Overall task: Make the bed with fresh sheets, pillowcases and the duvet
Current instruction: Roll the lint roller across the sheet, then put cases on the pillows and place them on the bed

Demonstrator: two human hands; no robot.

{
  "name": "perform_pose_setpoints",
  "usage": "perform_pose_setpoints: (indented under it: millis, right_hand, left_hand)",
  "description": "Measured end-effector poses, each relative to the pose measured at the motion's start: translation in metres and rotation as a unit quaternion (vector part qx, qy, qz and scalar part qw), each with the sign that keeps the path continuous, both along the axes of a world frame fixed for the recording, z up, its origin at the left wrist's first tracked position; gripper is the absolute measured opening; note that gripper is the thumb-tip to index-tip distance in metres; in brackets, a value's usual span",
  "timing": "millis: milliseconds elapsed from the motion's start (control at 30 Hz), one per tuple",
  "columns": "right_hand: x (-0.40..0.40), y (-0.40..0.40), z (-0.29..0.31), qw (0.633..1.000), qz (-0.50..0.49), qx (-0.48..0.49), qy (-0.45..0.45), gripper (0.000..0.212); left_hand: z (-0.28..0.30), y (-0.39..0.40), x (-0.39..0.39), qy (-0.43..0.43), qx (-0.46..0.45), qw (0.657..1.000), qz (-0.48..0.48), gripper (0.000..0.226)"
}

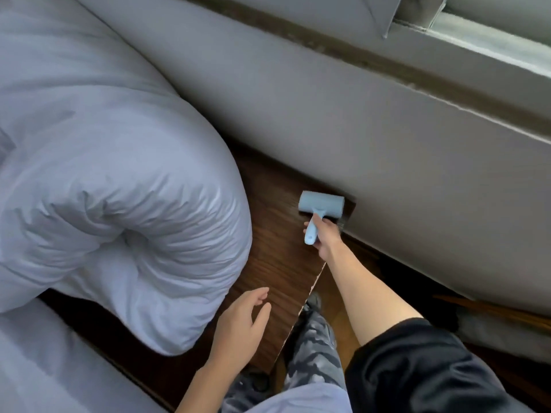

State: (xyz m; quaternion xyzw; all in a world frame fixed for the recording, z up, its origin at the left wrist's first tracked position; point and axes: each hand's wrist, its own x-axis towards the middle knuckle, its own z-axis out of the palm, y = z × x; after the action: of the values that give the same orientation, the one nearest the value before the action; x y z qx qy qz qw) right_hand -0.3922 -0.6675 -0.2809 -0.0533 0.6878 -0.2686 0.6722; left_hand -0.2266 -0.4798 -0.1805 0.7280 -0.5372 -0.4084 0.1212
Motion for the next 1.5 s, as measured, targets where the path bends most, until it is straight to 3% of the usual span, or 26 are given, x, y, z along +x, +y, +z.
perform_pose_setpoints:
  millis: [133, 233, 367, 500, 833, 933, 1133, 1333, 1500]
  right_hand:
    - [0.008, -0.017, -0.021, 1.0, -0.008, 0.008, -0.004, 0.043]
    - [0.019, -0.012, -0.031, 0.997, 0.058, 0.036, 0.04, 0.043]
    - [0.024, 0.007, -0.03, 0.985, 0.131, 0.049, 0.099, 0.036]
    - [0.019, 0.034, -0.024, 0.974, 0.186, 0.052, 0.12, 0.043]
    - [-0.011, 0.11, 0.023, 0.971, 0.202, 0.011, 0.128, 0.023]
    - [-0.014, 0.141, 0.047, 0.947, 0.281, -0.025, 0.154, 0.025]
    - [0.009, 0.206, 0.106, 0.848, 0.47, -0.137, 0.203, 0.026]
    - [0.074, 0.271, 0.153, 0.799, 0.512, -0.232, 0.214, 0.029]
    - [0.167, 0.329, 0.182, 0.779, 0.526, -0.279, 0.196, 0.027]
  left_hand:
    - [-0.007, 0.009, 0.005, -0.024, -0.011, 0.998, -0.063, 0.034]
    - [-0.008, 0.015, 0.01, -0.027, -0.007, 0.997, -0.071, 0.034]
    - [-0.006, 0.018, 0.018, -0.025, -0.01, 0.998, -0.048, 0.034]
    - [-0.002, 0.02, 0.025, -0.022, -0.01, 0.999, -0.027, 0.033]
    - [0.015, 0.066, 0.048, -0.002, 0.005, 0.996, 0.09, 0.034]
    - [0.023, 0.095, 0.061, -0.005, 0.017, 0.992, 0.128, 0.034]
    - [0.042, 0.158, 0.101, 0.001, 0.026, 0.979, 0.201, 0.033]
    - [0.054, 0.23, 0.161, 0.037, 0.017, 0.965, 0.258, 0.032]
    - [0.066, 0.303, 0.229, 0.052, 0.032, 0.974, 0.219, 0.032]
